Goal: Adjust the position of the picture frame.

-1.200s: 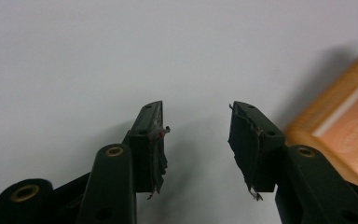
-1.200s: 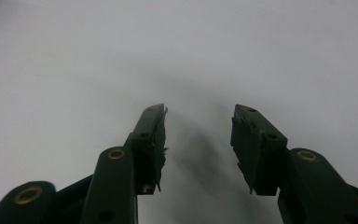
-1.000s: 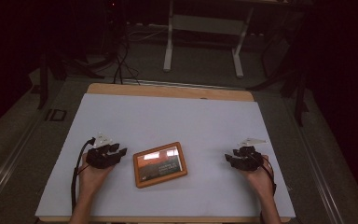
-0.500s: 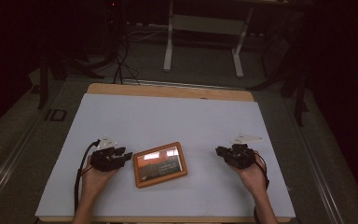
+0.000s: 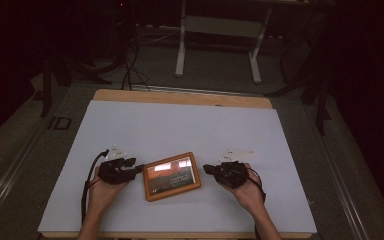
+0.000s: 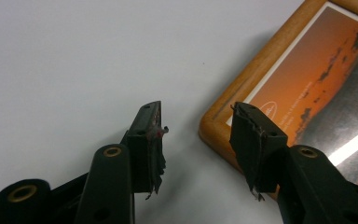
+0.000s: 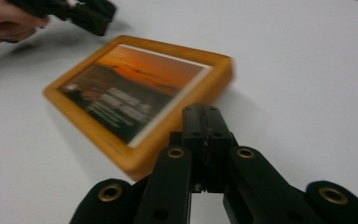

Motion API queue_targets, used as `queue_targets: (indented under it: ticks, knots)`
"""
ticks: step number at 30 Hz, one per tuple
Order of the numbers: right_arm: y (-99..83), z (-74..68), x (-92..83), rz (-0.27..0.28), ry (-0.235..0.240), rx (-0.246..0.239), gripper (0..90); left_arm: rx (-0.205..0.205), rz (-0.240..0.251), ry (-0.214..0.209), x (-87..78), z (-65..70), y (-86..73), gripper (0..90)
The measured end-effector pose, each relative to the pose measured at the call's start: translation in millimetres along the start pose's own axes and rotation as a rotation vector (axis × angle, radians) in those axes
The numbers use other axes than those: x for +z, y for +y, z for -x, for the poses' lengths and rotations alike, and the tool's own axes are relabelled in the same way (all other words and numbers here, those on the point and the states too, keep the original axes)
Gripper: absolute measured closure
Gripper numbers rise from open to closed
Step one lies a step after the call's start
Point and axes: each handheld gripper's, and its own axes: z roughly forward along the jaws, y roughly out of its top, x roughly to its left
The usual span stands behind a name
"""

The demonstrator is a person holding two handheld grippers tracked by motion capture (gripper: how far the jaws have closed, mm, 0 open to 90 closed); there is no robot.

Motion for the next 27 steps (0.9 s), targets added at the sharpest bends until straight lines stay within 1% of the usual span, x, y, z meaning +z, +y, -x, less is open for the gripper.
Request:
queue_targets:
  ticks: [1,3,4,5,6,7,8,12,14,18,19,21,22,26,27]
  knots:
    - [0.0,0.0,0.0,0.0,0.0,0.0,90.0,0.0,0.002,-0.005,0.0,0.4,0.2,53.8]
    - [1.7,-7.2,4.0,-0.005,0.016,-0.014,90.0,0.002,0.0,-0.018,-0.4,0.6,0.7,53.5]
    - [2.1,-13.3,8.6,-0.018,0.028,-0.027,90.0,0.001,0.0,-0.022,-0.3,0.7,0.9,53.4]
    - [2.1,-13.3,8.6,-0.018,0.028,-0.027,90.0,0.003,-0.001,-0.027,-0.3,0.6,1.1,53.4]
    - [1.2,-18.3,13.4,-0.031,0.039,-0.032,90.0,0.003,-0.001,-0.042,-0.5,0.4,1.3,53.0]
    - [1.2,-18.3,13.4,-0.031,0.039,-0.032,90.0,0.003,-0.001,-0.042,-0.5,0.4,1.3,53.0]
    - [-0.8,-21.8,16.8,-0.043,0.054,-0.038,90.0,0.004,-0.001,-0.048,-0.6,0.4,1.4,52.9]
    - [-2.2,-26.0,17.8,-0.051,0.062,-0.043,90.0,-0.005,0.004,-0.082,-1.1,0.5,2.4,52.5]
    - [-3.5,-28.4,18.9,-0.057,0.077,-0.05,90.0,-0.006,0.004,-0.101,-1.2,1.0,3.4,51.7]
    - [-6.1,-28.4,19.6,-0.061,0.091,-0.045,90.0,-0.007,0.006,-0.139,-1.4,2.9,5.3,50.0]
    - [-7.1,-28.2,19.4,-0.063,0.097,-0.039,90.0,-0.016,0.004,-0.149,-1.0,3.1,6.0,48.7]
    - [-9.6,-27.6,18.9,-0.069,0.107,-0.035,90.0,-0.002,-0.013,-0.143,-0.4,5.7,7.9,46.3]
    - [-11.0,-27.5,18.8,-0.07,0.11,-0.031,90.0,0.0,-0.017,-0.15,0.0,7.3,8.9,44.8]
    - [-15.7,-27.3,19.7,-0.085,0.123,-0.027,90.0,-0.007,-0.014,-0.204,1.1,10.6,10.4,40.7]
    - [-15.7,-27.3,19.7,-0.085,0.123,-0.027,90.0,-0.007,-0.014,-0.204,1.1,10.6,10.4,40.4]
